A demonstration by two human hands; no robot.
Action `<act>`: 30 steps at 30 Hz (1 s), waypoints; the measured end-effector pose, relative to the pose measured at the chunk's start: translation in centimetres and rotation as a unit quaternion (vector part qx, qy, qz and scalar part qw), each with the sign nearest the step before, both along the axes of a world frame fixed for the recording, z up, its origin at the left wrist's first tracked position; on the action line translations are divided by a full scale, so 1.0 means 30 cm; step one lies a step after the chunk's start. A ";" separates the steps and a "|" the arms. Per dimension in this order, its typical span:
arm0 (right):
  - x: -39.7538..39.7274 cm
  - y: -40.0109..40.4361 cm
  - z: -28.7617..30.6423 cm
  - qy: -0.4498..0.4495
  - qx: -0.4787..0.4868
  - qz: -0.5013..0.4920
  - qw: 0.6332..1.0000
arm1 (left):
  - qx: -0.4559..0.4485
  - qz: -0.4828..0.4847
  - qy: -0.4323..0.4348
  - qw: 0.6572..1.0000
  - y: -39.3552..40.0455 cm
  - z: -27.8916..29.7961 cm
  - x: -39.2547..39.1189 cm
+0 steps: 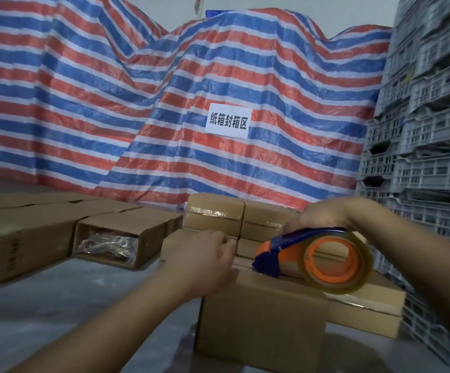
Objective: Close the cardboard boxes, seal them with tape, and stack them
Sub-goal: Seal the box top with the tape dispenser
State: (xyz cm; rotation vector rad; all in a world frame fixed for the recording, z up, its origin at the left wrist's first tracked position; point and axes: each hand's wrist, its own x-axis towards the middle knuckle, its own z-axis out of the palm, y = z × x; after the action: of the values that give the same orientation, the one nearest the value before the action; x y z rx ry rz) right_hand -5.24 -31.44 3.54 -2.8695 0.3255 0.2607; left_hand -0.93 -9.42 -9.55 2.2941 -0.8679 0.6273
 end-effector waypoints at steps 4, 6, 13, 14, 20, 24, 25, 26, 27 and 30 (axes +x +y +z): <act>-0.002 -0.007 0.000 0.011 0.000 0.028 1.000 | 0.134 -0.093 0.020 0.986 -0.021 -0.042 -0.029; -0.003 -0.029 0.009 0.019 0.026 0.023 0.999 | 0.140 -0.071 0.005 0.988 -0.019 -0.047 -0.015; -0.124 -0.199 0.069 0.018 0.075 0.012 0.997 | 0.168 -0.059 -0.006 0.984 -0.017 -0.052 -0.004; -0.135 -0.221 0.059 0.020 0.079 0.008 0.997 | 0.166 -0.058 -0.006 0.984 -0.018 -0.052 -0.004; -0.134 -0.270 -0.041 -0.014 0.049 -0.023 0.998 | 0.215 -0.038 0.009 0.976 -0.030 -0.008 -0.025; -0.153 -0.278 -0.065 -0.006 0.095 0.024 0.995 | 0.253 0.012 -0.077 0.964 -0.129 0.060 -0.055; -0.156 -0.282 -0.070 -0.012 0.101 0.030 0.994 | 0.254 0.005 -0.077 0.964 -0.163 0.066 -0.063; -0.159 -0.287 -0.076 -0.019 0.110 0.031 0.993 | 0.252 -0.013 -0.062 0.966 -0.199 0.065 -0.070; -0.163 -0.292 -0.082 -0.023 0.119 0.031 0.992 | 0.251 -0.035 -0.039 0.967 -0.231 0.059 -0.080; -0.167 -0.309 -0.112 -0.022 0.169 0.031 0.985 | 0.268 -0.072 -0.020 0.961 -0.293 0.020 -0.091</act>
State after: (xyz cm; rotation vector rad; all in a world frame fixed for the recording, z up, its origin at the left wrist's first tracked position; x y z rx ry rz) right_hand -10.25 -40.72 0.18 -2.5489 0.1638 0.2365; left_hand -3.65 -18.23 -8.94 2.6588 -1.3439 0.4072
